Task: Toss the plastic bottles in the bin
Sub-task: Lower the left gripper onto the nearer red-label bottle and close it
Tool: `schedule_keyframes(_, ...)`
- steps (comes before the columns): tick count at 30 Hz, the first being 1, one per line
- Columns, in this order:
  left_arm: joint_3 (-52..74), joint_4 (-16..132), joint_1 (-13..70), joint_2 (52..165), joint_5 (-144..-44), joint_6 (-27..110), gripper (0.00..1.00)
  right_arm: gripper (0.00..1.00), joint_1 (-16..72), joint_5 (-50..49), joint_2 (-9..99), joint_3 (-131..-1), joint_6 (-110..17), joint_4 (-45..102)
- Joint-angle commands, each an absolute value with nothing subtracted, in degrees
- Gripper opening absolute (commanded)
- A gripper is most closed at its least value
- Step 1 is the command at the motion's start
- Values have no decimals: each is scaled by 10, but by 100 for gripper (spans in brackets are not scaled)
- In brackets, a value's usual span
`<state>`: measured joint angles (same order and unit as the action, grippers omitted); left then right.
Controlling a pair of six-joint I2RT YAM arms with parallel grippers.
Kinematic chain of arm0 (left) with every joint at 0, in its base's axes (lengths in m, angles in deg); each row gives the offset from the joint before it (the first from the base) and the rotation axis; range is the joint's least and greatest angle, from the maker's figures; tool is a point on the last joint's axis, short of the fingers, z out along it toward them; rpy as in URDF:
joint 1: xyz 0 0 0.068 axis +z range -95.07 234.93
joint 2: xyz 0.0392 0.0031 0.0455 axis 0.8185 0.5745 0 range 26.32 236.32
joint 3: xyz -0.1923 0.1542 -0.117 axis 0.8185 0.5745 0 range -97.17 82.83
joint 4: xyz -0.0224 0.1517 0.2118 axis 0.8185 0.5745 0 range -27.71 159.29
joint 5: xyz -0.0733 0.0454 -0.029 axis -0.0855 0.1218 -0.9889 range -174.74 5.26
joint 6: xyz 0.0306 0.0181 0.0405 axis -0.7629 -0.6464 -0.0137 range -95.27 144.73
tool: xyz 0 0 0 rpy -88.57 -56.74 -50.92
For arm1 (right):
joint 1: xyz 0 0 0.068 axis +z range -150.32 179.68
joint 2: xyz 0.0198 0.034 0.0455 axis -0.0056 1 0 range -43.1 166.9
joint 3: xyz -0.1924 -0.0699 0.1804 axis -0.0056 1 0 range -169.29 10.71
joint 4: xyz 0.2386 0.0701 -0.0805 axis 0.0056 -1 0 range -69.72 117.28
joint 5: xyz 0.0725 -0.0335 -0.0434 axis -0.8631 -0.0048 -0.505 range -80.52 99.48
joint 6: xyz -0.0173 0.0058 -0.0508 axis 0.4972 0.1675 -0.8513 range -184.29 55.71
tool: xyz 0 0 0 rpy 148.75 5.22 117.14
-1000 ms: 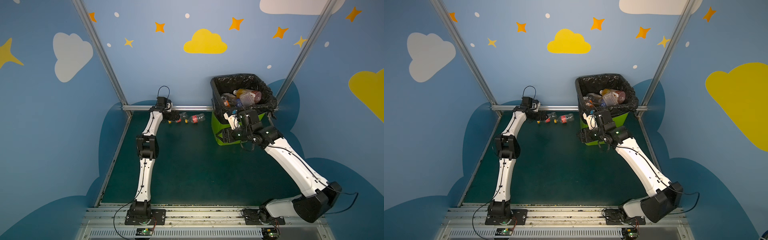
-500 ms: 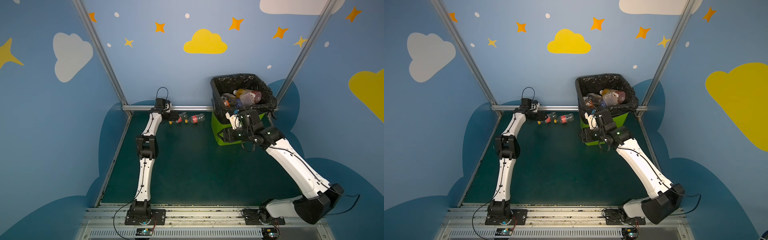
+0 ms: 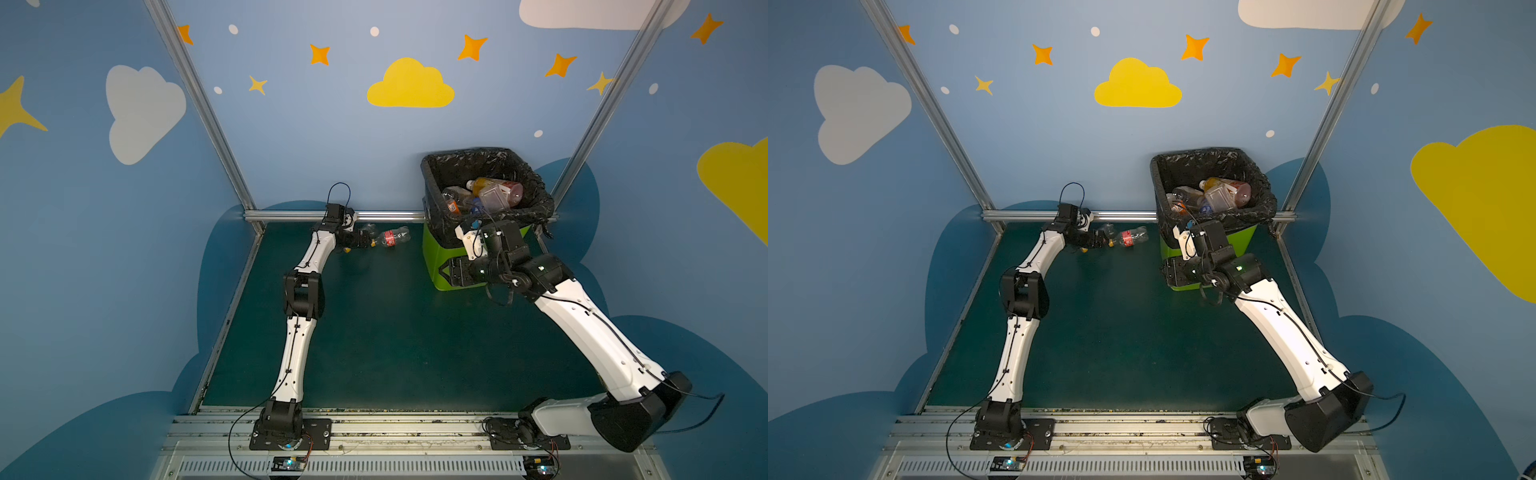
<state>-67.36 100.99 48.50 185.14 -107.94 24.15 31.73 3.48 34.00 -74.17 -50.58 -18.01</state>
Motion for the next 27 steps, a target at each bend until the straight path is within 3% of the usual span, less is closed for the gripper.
schedule_keyframes(1, -691, 1018, 481, 1864, -1076, 244, 100, 73, 319, 52, 314, -733, -509, -199)
schedule_keyframes(27, -689, 1063, 461, 1852, -1027, 283, 92, 74, 310, 78, 242, -687, -524, -215)
